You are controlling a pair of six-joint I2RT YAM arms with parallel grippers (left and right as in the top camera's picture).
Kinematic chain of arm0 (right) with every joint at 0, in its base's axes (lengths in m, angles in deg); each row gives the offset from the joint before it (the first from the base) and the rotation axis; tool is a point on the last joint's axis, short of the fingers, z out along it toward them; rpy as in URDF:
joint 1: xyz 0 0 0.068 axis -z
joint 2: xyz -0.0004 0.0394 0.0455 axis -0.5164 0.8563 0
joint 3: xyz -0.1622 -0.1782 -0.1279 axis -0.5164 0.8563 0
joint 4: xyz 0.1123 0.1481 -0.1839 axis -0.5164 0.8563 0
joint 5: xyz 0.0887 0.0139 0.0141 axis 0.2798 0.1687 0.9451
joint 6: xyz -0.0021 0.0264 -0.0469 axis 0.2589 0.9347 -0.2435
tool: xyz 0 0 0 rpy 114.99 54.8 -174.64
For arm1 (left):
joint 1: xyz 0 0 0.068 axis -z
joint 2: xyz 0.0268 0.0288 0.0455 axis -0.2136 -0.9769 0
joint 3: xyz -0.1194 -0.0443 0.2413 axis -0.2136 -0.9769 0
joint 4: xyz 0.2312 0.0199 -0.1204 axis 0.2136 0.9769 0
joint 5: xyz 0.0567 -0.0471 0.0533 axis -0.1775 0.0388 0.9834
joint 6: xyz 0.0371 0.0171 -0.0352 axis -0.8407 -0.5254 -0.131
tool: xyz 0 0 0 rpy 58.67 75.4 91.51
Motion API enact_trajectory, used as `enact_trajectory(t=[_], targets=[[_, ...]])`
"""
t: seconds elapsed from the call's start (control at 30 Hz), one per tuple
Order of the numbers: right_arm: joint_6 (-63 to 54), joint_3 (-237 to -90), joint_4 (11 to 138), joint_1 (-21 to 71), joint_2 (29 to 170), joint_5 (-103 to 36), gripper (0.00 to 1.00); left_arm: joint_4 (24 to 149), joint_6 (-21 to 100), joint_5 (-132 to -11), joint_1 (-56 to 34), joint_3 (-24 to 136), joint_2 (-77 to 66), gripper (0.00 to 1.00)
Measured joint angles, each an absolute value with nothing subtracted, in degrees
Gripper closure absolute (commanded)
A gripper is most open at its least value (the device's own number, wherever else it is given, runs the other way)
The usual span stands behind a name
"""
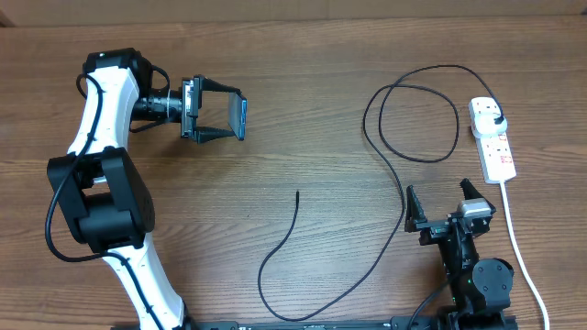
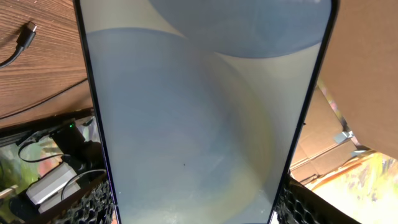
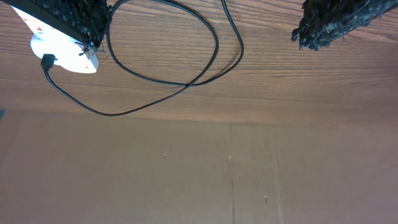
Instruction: Plug charger to phone and switch on socket
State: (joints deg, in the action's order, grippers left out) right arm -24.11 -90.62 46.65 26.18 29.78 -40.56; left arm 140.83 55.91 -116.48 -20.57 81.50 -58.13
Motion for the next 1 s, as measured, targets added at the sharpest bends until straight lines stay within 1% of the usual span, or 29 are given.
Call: enact_trajectory(t=[0.33, 0.67, 1.0], targets=[[-24.1, -90.6, 46.6, 26.2, 29.8, -40.6, 0.0, 140.8, 55.9, -115.5, -20.6, 81.5, -58.1, 0.96], [-24.1, -90.6, 46.6, 26.2, 29.8, -40.6, 0.0, 140.7, 55.6, -108.3, -20.6, 81.5, -58.1, 0.96], [-24.1, -90.6, 46.2, 26.2, 29.8, -40.6, 0.0, 139.8, 51.9, -106.2, -20.4, 81.5, -58.1, 0.96]])
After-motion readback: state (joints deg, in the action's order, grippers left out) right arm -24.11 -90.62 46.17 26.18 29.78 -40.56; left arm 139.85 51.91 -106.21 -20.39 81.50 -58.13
